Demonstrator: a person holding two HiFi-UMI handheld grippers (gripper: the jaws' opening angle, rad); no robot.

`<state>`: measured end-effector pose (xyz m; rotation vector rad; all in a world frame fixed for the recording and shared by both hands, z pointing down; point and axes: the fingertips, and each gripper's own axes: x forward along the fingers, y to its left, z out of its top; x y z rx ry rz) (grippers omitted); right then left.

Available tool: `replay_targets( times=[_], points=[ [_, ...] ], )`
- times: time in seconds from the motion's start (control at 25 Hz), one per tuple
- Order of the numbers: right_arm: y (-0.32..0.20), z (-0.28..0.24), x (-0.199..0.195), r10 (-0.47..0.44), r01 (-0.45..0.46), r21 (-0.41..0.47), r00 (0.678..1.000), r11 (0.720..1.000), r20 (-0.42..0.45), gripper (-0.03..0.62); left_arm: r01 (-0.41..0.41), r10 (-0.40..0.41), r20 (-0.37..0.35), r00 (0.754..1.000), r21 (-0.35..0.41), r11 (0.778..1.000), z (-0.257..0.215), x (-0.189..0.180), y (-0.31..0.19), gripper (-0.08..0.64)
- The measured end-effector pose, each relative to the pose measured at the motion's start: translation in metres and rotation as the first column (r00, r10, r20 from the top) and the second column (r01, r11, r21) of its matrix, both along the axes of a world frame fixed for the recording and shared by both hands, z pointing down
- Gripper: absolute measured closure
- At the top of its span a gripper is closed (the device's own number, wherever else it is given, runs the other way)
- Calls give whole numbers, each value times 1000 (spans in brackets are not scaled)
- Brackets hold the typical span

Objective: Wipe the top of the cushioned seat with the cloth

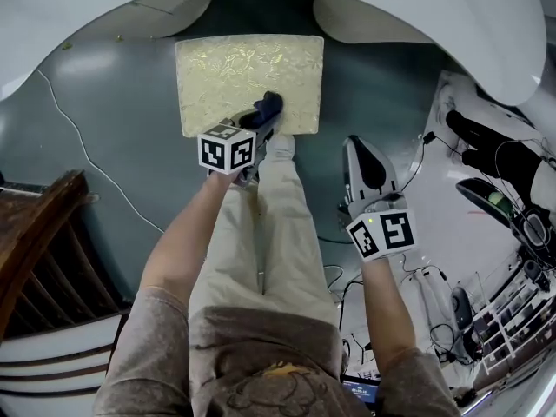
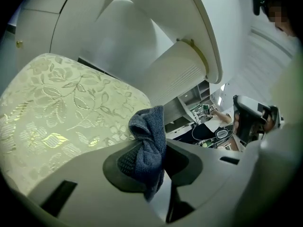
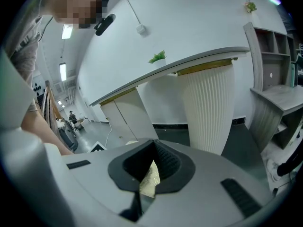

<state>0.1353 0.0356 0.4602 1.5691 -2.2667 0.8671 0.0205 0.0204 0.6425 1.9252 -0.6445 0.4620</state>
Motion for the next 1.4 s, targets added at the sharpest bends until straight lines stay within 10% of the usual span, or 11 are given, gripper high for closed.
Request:
replay_targets(
  times=[0.88, 1.4],
  points=[
    [42, -4, 52, 124, -124, 17, 992, 992, -10, 588, -174, 175, -86, 981, 19, 985, -17, 119, 27, 460],
    [41, -95, 1, 94, -98, 94, 995, 991, 39, 586, -113, 141, -58, 988, 343, 932, -226, 46, 8, 460]
  ],
)
